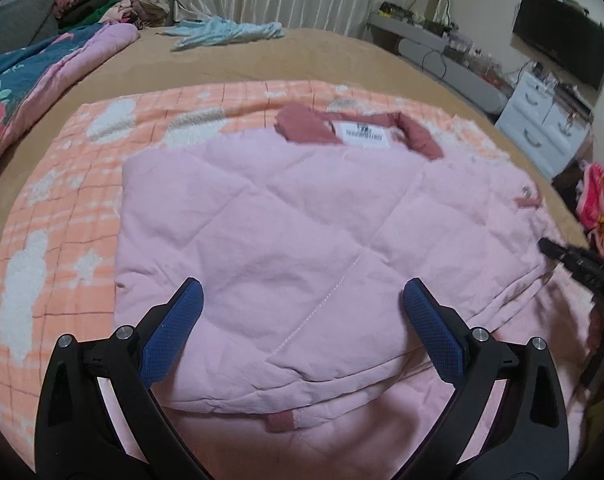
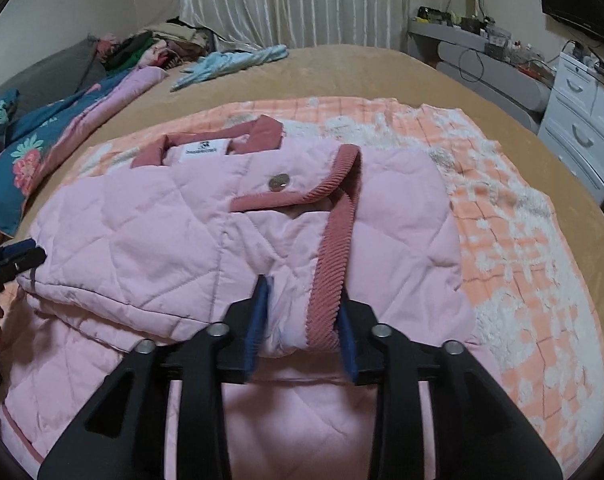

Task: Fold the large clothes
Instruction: 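Lay the cuff flat on the jacket body and open the right gripper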

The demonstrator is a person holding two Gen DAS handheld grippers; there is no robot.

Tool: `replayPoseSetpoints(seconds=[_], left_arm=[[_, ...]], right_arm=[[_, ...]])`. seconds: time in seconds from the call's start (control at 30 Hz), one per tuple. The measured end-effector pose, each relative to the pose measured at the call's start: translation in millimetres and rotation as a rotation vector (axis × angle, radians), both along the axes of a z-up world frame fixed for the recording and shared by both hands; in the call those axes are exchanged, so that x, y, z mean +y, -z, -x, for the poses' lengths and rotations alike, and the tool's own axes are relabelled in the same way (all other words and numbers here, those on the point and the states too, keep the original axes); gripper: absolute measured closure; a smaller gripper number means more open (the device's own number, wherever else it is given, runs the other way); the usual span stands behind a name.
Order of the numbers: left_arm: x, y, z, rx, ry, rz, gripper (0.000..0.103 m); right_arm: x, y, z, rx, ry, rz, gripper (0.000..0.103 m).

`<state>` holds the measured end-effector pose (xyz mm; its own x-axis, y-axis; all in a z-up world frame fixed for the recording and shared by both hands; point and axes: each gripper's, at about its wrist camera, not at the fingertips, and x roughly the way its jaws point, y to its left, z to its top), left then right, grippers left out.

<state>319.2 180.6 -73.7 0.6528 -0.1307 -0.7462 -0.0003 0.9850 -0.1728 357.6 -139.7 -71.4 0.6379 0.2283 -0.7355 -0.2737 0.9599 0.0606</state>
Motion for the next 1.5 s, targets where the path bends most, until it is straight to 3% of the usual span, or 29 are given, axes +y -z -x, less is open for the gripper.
replayPoseSetpoints(seconds=[0.17, 0.4, 0.5, 0.57, 0.7, 1.1, 1.37, 1.5], left_arm=[[1.5, 15.7, -2.2, 0.017, 0.0, 0.014, 0.009], [4.0, 25.1, -3.1, 0.037, 0.0, 0.028, 0.008], [4.8, 26.0, -2.0, 0.038, -0.003, 0.03, 0.008], [5.8, 26.4, -2.0, 0.039, -0.003, 0.032, 0.008], [4.4, 26.4, -2.2, 0.041, -0.001, 0.023, 0.008], [4.4, 22.0, -1.7, 0.058, -0.016, 0.034, 0.009], [-2.7, 10.4, 1.4, 0.077, -0.03, 0.026, 0.009], [-7.2, 3.6, 4.4, 0.078, -0.031, 0.03, 0.009]], right_arm=[[-2.8, -18.3, 10.3, -0.088, 0.036, 0.055, 0.034], [14.1, -34.4, 24.5, -0.191, -0.051, 0.047, 0.033], [30.0, -23.0, 23.2, -0.138, -0.116, 0.078, 0.033], [30.4, -2.4, 10.5, -0.02, -0.107, 0.087, 0.033], [19.3, 20.3, -3.7, 0.102, -0.09, 0.006, 0.032], [15.2, 26.3, -3.1, 0.109, -0.078, -0.034, 0.031], [20.5, 15.7, 3.0, 0.095, -0.094, -0.038, 0.016], [22.3, 10.7, 6.3, 0.084, -0.097, -0.034, 0.015]])
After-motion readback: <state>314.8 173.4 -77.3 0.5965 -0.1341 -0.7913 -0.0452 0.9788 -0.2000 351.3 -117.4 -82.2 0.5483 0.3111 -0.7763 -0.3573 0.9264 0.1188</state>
